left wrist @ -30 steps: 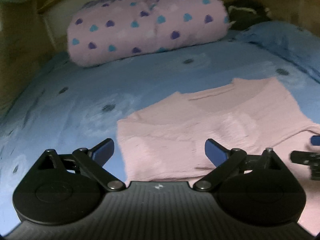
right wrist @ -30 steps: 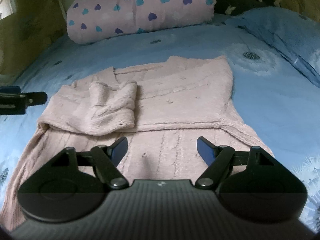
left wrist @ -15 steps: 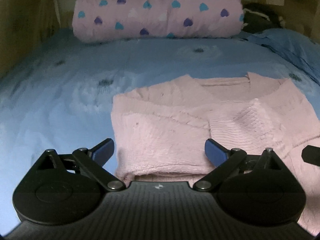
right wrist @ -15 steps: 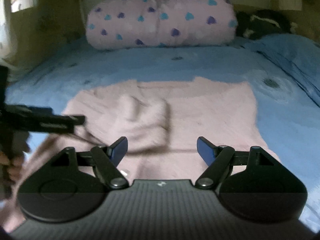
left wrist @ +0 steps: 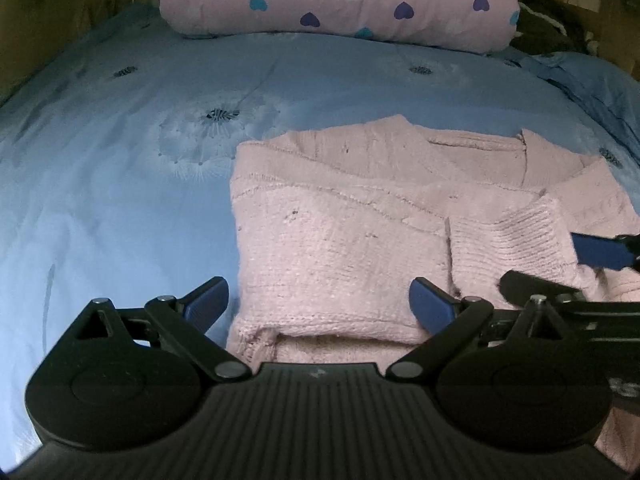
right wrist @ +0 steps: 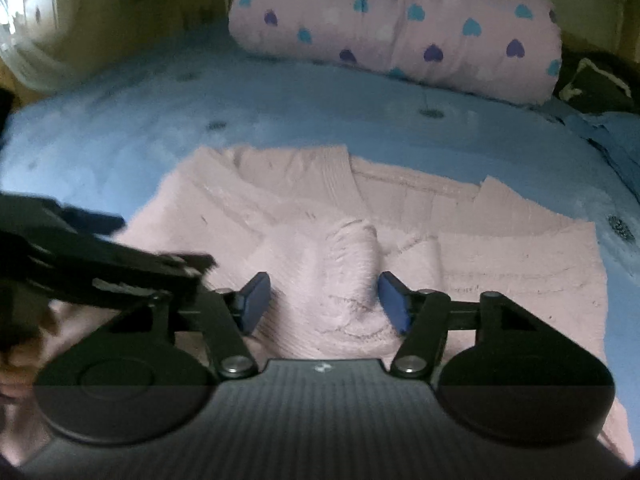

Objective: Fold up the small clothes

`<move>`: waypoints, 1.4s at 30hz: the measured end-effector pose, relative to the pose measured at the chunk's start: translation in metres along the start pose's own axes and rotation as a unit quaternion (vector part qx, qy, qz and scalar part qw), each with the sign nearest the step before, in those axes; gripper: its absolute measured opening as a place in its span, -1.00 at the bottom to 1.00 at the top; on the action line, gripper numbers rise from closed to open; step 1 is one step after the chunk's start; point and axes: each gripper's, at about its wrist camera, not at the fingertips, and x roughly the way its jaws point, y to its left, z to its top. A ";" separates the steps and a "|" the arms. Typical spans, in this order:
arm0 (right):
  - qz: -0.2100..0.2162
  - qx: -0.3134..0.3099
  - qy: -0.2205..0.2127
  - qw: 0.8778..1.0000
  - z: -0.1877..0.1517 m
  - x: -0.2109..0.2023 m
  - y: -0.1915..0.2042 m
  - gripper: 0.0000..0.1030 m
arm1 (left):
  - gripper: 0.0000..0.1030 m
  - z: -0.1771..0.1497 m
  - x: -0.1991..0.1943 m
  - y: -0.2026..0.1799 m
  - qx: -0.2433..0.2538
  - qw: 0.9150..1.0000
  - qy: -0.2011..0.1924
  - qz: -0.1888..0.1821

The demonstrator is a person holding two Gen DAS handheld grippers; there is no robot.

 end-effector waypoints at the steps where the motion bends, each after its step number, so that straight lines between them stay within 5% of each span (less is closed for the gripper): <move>1: -0.005 -0.003 0.005 1.000 -0.002 0.004 0.000 0.04 | 0.92 0.000 0.000 0.001 -0.002 1.000 0.001 -0.001; 4: -0.009 -0.001 0.009 1.000 -0.005 0.007 -0.003 -0.26 | 0.92 0.002 -0.002 0.001 -0.008 1.000 0.001 -0.002; 6: -0.001 0.003 0.014 1.000 -0.003 0.005 -0.007 -0.64 | 0.92 0.002 -0.004 0.000 -0.007 1.000 0.000 -0.003; 9: 0.014 0.018 0.017 1.000 0.004 0.000 -0.016 -0.76 | 0.92 0.001 -0.007 -0.001 -0.003 1.000 -0.003 -0.005; 19: -0.084 0.050 -0.041 0.994 0.009 -0.045 -0.072 -0.77 | 0.92 0.002 -0.009 0.002 -0.006 1.000 -0.006 -0.003; 25: -0.079 0.118 -0.013 0.990 -0.028 -0.027 -0.115 -0.71 | 0.92 0.000 -0.005 0.001 -0.001 1.000 -0.001 0.003; 30: -0.088 0.152 -0.006 0.984 -0.042 -0.028 -0.129 -0.34 | 0.92 -0.001 -0.003 0.000 0.003 1.000 -0.001 0.007; 35: -0.120 0.182 0.004 0.976 -0.042 -0.046 -0.138 -0.20 | 0.92 -0.001 -0.003 0.001 0.001 1.000 0.000 0.007; 42: -0.126 0.218 -0.062 0.966 -0.037 -0.072 -0.151 -0.19 | 0.92 -0.004 -0.003 -0.002 0.009 1.000 -0.004 0.011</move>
